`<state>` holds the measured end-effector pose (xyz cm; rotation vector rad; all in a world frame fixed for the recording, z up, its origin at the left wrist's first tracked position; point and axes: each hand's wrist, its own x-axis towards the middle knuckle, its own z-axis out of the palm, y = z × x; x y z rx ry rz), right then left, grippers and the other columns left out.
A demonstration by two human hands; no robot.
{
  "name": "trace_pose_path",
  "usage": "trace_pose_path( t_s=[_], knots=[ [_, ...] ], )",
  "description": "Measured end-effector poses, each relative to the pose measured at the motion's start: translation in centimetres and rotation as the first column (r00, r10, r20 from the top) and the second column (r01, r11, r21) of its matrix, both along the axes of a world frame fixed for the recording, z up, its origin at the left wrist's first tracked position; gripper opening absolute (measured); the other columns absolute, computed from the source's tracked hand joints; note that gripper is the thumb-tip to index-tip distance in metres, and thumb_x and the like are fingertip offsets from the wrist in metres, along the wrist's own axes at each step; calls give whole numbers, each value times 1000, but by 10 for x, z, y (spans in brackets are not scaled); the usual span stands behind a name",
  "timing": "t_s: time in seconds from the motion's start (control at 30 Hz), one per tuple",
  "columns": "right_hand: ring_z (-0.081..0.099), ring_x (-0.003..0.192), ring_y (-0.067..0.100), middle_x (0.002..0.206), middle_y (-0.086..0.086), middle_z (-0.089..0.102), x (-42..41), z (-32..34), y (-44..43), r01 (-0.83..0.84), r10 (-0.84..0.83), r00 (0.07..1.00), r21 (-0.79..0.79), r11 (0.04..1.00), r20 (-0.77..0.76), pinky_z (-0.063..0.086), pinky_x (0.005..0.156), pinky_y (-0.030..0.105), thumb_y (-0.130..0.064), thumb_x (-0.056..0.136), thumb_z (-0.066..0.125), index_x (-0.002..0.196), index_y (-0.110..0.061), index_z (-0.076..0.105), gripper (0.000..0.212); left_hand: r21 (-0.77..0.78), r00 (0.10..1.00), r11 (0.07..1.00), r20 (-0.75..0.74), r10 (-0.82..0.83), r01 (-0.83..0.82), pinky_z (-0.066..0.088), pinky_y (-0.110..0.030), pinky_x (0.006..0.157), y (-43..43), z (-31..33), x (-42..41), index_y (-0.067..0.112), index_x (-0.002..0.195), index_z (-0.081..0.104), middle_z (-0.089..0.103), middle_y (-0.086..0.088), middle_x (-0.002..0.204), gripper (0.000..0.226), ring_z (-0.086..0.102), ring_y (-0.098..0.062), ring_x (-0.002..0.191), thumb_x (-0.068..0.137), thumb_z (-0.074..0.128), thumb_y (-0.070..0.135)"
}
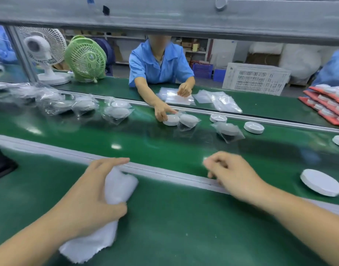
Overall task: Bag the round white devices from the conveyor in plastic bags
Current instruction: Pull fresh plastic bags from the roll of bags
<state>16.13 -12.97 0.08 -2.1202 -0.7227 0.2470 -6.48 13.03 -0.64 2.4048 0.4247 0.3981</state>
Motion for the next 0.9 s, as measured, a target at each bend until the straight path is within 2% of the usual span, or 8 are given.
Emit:
trace_pose_path(
  t_s=[0.13,0.27,0.4,0.47,0.57,0.67,0.77,0.9],
  knots=[
    [60,117,-7,129,-31,62,-71,-4,2,-296,313,938,129,946,-145,52,95,22,-68,80,63,130,-63,49,52,-26,972,988,187,-144,151,30,-6,97,-49,15,47,63,130,41,33,40,137,85,31,21,129,56,72,34],
    [74,91,14,96,-6,77,-88,-4,16,-73,308,847,478,875,-434,60,81,35,-38,99,67,140,-50,38,51,-314,953,934,293,-73,169,52,-29,96,-87,16,91,62,125,46,53,23,129,83,57,1,115,63,86,24],
    [73,99,31,109,16,77,-83,-9,1,116,278,782,568,815,-558,60,92,43,-26,91,72,140,-27,45,56,-591,970,788,240,-32,172,53,-38,99,-97,-4,94,63,136,34,49,21,139,100,57,-1,121,53,87,49],
    [73,104,28,114,13,77,-79,-15,-3,124,278,780,574,809,-560,59,91,36,-16,95,70,137,-20,51,46,-660,976,730,212,-47,178,53,-41,98,-100,-9,96,56,143,34,54,16,139,105,61,-9,120,53,88,47],
    [71,114,19,120,3,76,-78,-17,0,85,308,810,620,780,-499,57,94,28,-9,92,75,127,-16,66,37,-847,960,477,280,27,234,60,-37,70,-100,-3,100,43,141,47,71,-1,119,90,74,-21,96,61,81,22],
    [73,92,13,103,1,80,-77,-15,4,31,223,906,582,812,-360,57,82,23,-8,90,77,102,-22,81,19,-912,943,261,333,23,316,59,-43,66,-106,4,98,39,129,60,75,-5,109,81,72,-26,105,52,76,19],
    [64,67,10,79,0,74,-75,-13,3,-3,196,943,583,813,-268,52,66,19,-3,92,74,84,-24,80,22,-912,937,216,349,-37,348,59,-42,67,-115,5,95,38,127,62,71,-2,120,79,72,-31,102,52,76,15],
    [61,67,7,79,-8,71,-74,-12,0,-22,200,948,575,818,-248,51,68,18,-7,95,70,90,-24,74,18,-897,934,261,346,-86,356,60,-36,72,-120,4,93,42,137,52,60,-4,138,93,70,-34,91,55,80,9]
  ],
)
